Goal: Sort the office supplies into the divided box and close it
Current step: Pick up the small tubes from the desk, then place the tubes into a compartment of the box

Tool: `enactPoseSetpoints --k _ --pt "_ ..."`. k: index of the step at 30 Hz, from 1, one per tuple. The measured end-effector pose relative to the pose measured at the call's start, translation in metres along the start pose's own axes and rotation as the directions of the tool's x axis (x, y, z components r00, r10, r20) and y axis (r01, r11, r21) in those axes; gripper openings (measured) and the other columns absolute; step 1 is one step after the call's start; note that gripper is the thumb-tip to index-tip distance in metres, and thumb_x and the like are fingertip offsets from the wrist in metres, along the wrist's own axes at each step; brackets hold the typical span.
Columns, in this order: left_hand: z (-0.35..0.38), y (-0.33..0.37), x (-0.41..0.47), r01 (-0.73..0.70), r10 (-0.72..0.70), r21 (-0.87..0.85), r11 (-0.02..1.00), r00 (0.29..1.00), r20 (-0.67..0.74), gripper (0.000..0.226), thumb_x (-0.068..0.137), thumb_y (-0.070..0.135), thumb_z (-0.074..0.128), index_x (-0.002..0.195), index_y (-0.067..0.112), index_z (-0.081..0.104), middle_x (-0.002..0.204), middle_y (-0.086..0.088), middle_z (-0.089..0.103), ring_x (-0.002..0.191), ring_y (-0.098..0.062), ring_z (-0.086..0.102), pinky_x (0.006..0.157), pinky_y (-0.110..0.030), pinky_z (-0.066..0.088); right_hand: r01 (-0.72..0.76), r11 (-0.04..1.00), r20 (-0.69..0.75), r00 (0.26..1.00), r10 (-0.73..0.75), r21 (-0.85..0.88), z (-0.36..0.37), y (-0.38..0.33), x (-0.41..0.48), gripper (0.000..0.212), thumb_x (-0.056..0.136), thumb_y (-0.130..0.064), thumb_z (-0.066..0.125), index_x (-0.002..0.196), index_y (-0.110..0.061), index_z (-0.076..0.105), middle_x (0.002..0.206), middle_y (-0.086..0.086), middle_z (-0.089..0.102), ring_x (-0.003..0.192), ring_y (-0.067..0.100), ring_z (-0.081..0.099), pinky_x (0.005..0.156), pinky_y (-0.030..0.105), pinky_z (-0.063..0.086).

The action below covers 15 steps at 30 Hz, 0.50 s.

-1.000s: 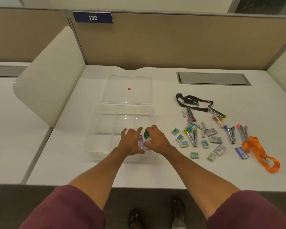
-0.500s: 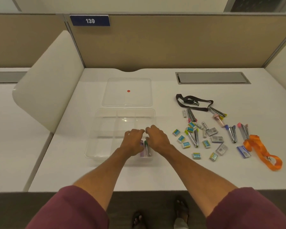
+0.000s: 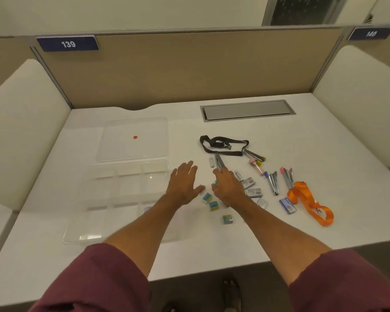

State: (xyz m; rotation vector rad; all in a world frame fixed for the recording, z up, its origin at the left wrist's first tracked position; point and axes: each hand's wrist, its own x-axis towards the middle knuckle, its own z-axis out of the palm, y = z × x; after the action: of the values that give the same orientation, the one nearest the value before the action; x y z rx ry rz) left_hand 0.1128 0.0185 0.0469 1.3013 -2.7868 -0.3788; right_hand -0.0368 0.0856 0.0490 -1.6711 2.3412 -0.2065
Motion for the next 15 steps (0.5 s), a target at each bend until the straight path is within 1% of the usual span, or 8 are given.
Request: enactPoseSetpoints --k 3,6,10,15 --pt "0.014 0.027 0.020 0.016 -0.016 0.013 1.000 1.000 0.020 0.075 0.092 0.056 0.044 0.149 0.014 0.022 0.162 -0.006 0.010 0.149 -0.026 0.010 0.121 -0.047 0.011 -0.053 0.998 0.025 0.998 0.053 0.013 -0.010 0.040 0.010 0.045 0.094 -0.021 0.053 0.136 -0.016 0.040 0.132 0.010 0.045 0.121 0.026 0.047 0.092 0.037 0.048" --pt "0.033 0.050 0.037 0.046 -0.047 0.037 0.998 0.998 0.043 0.077 0.092 0.062 0.035 0.151 0.016 0.016 0.162 -0.003 0.004 0.150 -0.025 0.003 0.121 -0.049 0.005 -0.052 0.999 0.013 0.999 0.052 -0.012 -0.015 0.080 0.020 0.042 0.093 -0.017 0.051 0.134 -0.013 0.043 0.130 0.012 0.046 0.123 0.028 0.045 0.092 0.038 0.047" --pt "0.056 0.071 0.054 0.087 -0.089 0.020 0.996 0.991 0.105 0.078 0.092 0.063 0.032 0.153 0.019 0.010 0.163 -0.003 -0.003 0.150 -0.026 -0.003 0.120 -0.050 0.000 -0.068 0.998 0.029 0.997 0.068 -0.019 -0.023 0.121 0.040 0.046 0.093 -0.012 0.050 0.138 -0.012 0.041 0.140 0.015 0.038 0.131 0.031 0.037 0.098 0.042 0.046" --pt "0.072 0.084 0.070 0.143 -0.147 0.039 0.989 0.980 0.133 0.079 0.092 0.064 0.031 0.153 0.019 0.007 0.162 -0.004 -0.006 0.150 -0.026 -0.005 0.120 -0.050 -0.002 -0.101 0.994 0.037 0.994 0.103 -0.047 -0.025 0.149 0.063 0.044 0.094 -0.003 0.046 0.136 -0.017 0.047 0.138 0.018 0.040 0.123 0.034 0.044 0.095 0.041 0.048"
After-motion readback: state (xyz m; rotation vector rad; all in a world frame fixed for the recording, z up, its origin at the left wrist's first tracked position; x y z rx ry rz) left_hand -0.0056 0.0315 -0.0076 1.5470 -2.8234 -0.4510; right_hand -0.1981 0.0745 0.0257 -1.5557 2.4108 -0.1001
